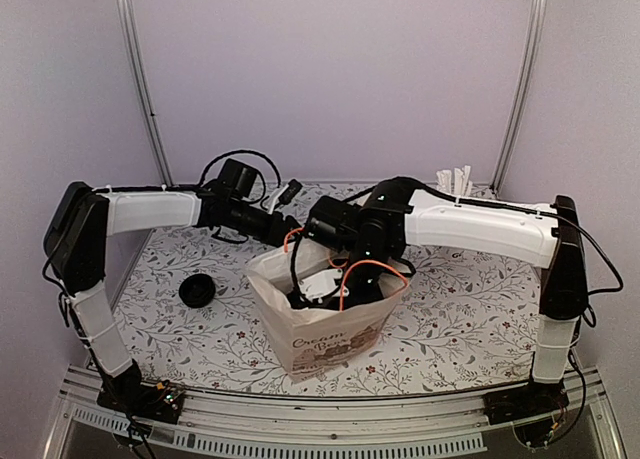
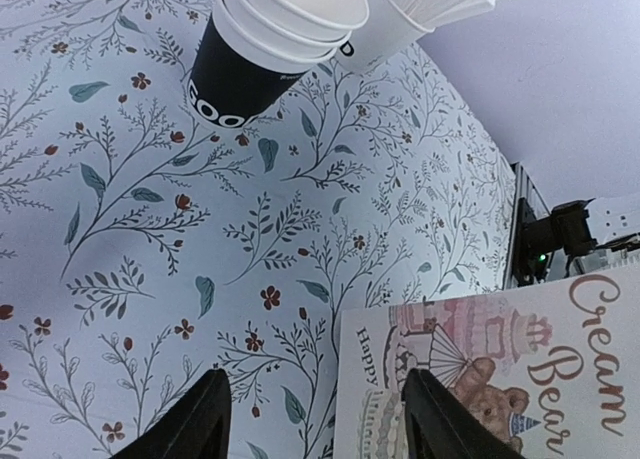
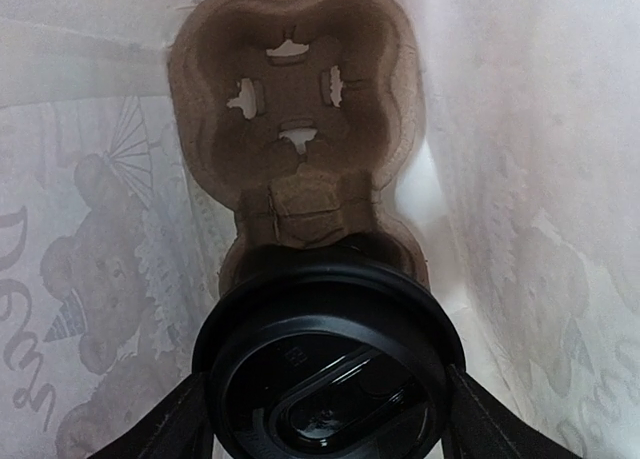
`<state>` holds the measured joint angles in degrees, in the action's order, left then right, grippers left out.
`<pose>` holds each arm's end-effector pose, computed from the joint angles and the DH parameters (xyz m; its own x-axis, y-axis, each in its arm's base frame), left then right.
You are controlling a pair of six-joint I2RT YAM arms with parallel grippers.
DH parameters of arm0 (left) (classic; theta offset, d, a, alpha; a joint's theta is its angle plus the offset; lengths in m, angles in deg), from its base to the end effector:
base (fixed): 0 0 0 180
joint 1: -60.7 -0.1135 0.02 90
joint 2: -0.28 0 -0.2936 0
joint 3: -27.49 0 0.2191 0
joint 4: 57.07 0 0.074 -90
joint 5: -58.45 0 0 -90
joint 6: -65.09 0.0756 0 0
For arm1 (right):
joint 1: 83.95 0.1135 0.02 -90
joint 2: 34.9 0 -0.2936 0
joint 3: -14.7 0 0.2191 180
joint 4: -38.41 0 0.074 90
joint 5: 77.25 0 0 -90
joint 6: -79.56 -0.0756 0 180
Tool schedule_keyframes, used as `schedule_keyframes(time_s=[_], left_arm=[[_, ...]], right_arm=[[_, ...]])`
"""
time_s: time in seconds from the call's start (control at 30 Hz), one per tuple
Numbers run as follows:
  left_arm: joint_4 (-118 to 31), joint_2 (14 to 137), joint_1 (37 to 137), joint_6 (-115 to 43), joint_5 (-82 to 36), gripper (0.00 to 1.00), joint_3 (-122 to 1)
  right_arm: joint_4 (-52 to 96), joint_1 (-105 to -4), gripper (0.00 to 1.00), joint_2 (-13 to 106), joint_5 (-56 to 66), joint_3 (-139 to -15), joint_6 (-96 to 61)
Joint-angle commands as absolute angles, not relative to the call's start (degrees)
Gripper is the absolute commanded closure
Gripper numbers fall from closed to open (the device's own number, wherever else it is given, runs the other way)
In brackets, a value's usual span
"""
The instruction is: Pack the takeout coffee
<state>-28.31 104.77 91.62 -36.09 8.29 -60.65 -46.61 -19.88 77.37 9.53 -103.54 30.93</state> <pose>0.3156 -0.2455 0.2425 -0.7480 0.2745 -0.6044 0.6497 0.4889 -0.5821 0.1613 0.3414 0.2612 0.2743 -0.9448 -0.1790 -0.9611 -0.2631 -0.0842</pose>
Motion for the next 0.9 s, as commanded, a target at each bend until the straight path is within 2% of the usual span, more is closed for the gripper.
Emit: schedule_keyframes(time_s=[0.0,0.27,0.43,0.67,0.87], left_arm=[[-25.7,102.0,90.6,-34.0,8.3,0.39,-62.5],[-18.3,92.5,90.9,-34.0,4.8,0.38,-65.3],[-12.6,85.1,91.3,-34.4,1.3,0.38,-65.5],[-8.9,78.0,94.5,-38.0,-1.5,0.37,-64.4],[-7.0,76.4,102.5,-40.4,-6.1,0.36,-65.0]], right_arm=[[-49.5,-20.3,0.19,77.8,14.2,-107.4,29.4],[-51.6,-20.3,0.14,77.0,13.7,-113.3,29.0],[-52.5,-20.3,0.01,75.4,11.3,-115.0,28.8],[-52.1,-20.3,0.01,73.2,9.2,-114.5,27.7],[-52.3,-20.3,0.01,71.1,10.0,-114.6,28.0]])
